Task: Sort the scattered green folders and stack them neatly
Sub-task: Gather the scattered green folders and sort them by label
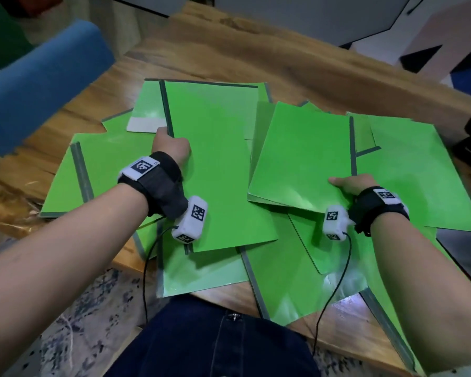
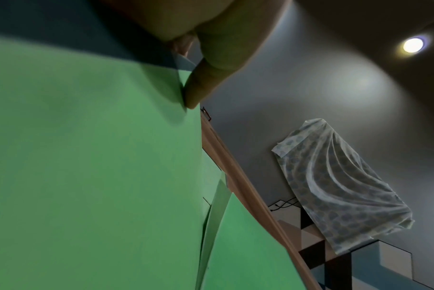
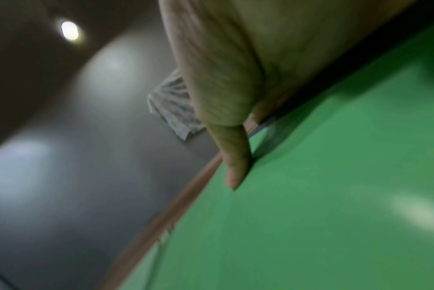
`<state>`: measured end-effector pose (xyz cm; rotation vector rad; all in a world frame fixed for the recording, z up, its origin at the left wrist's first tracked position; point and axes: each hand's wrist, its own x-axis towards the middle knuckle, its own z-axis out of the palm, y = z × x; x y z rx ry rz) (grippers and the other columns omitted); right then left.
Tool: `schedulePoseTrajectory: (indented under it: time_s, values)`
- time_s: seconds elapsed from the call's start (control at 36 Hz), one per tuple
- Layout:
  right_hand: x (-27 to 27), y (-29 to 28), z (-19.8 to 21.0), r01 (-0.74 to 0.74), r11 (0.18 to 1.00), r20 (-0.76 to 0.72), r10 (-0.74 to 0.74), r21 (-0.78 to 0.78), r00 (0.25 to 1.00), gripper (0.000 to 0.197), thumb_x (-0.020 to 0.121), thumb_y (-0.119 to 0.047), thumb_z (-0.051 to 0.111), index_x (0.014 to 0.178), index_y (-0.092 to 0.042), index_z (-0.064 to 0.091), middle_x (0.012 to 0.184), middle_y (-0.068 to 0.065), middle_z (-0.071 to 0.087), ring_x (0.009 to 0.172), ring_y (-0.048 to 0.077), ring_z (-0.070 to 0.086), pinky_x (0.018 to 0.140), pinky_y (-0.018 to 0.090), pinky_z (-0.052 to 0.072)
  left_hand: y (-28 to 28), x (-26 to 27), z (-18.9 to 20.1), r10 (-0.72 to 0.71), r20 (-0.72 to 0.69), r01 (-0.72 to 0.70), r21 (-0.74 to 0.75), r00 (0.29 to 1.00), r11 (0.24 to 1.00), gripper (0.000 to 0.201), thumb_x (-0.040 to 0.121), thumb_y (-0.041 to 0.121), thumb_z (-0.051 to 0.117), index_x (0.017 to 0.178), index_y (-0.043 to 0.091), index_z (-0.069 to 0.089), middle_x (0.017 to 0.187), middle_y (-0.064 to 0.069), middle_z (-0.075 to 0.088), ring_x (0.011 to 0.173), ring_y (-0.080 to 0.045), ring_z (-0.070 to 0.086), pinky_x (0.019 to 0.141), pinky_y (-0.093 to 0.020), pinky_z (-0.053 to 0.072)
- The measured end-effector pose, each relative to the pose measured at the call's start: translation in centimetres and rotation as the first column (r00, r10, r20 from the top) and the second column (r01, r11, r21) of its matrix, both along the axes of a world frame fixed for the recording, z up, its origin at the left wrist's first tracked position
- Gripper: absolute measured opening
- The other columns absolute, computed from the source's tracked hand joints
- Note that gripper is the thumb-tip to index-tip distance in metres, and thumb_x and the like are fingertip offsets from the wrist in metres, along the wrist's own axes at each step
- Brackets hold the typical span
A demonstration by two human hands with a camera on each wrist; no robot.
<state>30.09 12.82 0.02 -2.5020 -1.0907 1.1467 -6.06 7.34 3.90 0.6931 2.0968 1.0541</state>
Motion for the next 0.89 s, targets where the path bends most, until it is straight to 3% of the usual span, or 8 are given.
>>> schedulePoseTrajectory:
  time_s: [0.14, 0.19, 0.28, 0.44, 0.53, 0.64, 0.78, 0.89]
  values:
    - [1.5, 0.6, 6.3, -0.057, 0.969, -0.04, 0.068, 0.24, 0.997, 0.054, 0.085, -0.019, 0.068, 0.129, 0.004, 0.047, 0.077, 0.003, 0.052, 0.065, 0.018, 0.05, 0.065, 0.032, 0.048, 0.2, 0.1, 1.1, -0.074, 0.032, 0.075, -0.017, 0.997, 0.997, 0.044, 0.091, -0.005, 0.044, 0.135, 0.005, 0.04, 0.105, -0.01, 0.045, 0.09, -0.024, 0.045, 0.073, -0.031, 0.041]
    - [1.5, -0.1, 9.7, -0.12, 0.933, 0.033, 0.116, 0.338, 0.993, 0.042, 0.086, -0.014, 0.067, 0.122, 0.001, 0.052, 0.085, 0.009, 0.06, 0.073, 0.024, 0.06, 0.064, 0.036, 0.052, 0.4, 0.4, 1.9, -0.08, 0.051, 0.08, 0.009, 0.995, 0.997, 0.048, 0.091, -0.005, 0.046, 0.137, 0.006, 0.038, 0.109, -0.009, 0.046, 0.092, -0.024, 0.046, 0.076, -0.032, 0.042]
    - [1.2, -1.3, 14.4, -0.346, 0.824, 0.33, 0.206, 0.45, 0.921, 0.031, 0.082, -0.015, 0.069, 0.109, 0.0, 0.062, 0.101, 0.02, 0.066, 0.096, 0.033, 0.064, 0.087, 0.042, 0.052, 0.3, 1.1, 3.2, -0.06, 0.084, 0.056, 0.051, 0.995, 0.997, 0.054, 0.09, -0.004, 0.049, 0.141, 0.009, 0.037, 0.124, -0.009, 0.05, 0.104, -0.027, 0.051, 0.088, -0.036, 0.045]
    - [-1.9, -5.3, 18.4, -0.62, 0.679, 0.72, 0.192, 0.393, 0.667, 0.017, 0.088, -0.01, 0.057, 0.101, -0.001, 0.051, 0.099, 0.027, 0.063, 0.094, 0.044, 0.061, 0.078, 0.046, 0.048, -1.5, 5.0, 2.3, -0.153, 0.203, 0.162, -0.027, 0.967, 0.986, 0.058, 0.09, -0.004, 0.052, 0.143, 0.005, 0.031, 0.134, -0.01, 0.046, 0.12, -0.031, 0.047, 0.104, -0.044, 0.041]
    - [-4.5, -8.5, 17.4, -0.728, 0.638, 0.798, 0.288, 0.252, 0.529, 0.02, 0.088, 0.003, 0.049, 0.107, -0.002, 0.048, 0.093, 0.018, 0.06, 0.077, 0.034, 0.058, 0.055, 0.03, 0.035, -2.8, 7.4, 0.4, -0.216, 0.219, 0.246, -0.118, 0.951, 0.962, 0.061, 0.092, -0.004, 0.049, 0.147, 0.004, 0.026, 0.144, -0.018, 0.039, 0.129, -0.035, 0.042, 0.107, -0.043, 0.038]
    - [-7.7, -12.8, 12.4, -0.829, 0.557, 0.753, 0.562, -0.037, 0.343, 0.032, 0.09, 0.004, 0.041, 0.122, -0.002, 0.04, 0.109, 0.014, 0.055, 0.067, 0.026, 0.054, 0.05, 0.034, 0.038, -3.8, 8.7, -1.5, -0.184, 0.272, 0.232, -0.157, 0.945, 0.96, 0.05, 0.094, 0.002, 0.046, 0.142, -0.002, 0.034, 0.143, -0.02, 0.042, 0.129, -0.035, 0.044, 0.105, -0.04, 0.038]
    - [-10.3, -16.4, 6.6, -0.881, 0.443, 0.674, 0.703, -0.165, 0.227, 0.035, 0.1, -0.01, 0.034, 0.132, 0.0, 0.038, 0.116, 0.015, 0.056, 0.068, 0.017, 0.046, 0.051, 0.023, 0.041, -3.0, 7.7, -5.1, -0.099, 0.585, 0.18, -0.081, 0.805, 0.98, 0.073, 0.079, 0.066, 0.046, 0.123, 0.009, 0.058, 0.12, -0.016, 0.062, 0.109, -0.032, 0.06, 0.1, -0.046, 0.043]
    - [-11.8, -17.6, 4.1, -0.903, 0.367, 0.599, 0.783, -0.223, 0.17, 0.033, 0.098, -0.014, 0.035, 0.127, 0.0, 0.045, 0.113, 0.013, 0.056, 0.071, 0.016, 0.05, 0.057, 0.024, 0.048, -2.8, 8.1, -4.1, -0.135, 0.651, 0.228, -0.059, 0.747, 0.972, 0.114, 0.052, 0.087, 0.057, 0.143, 0.022, 0.039, 0.149, -0.011, 0.039, 0.133, -0.031, 0.041, 0.109, -0.051, 0.029]
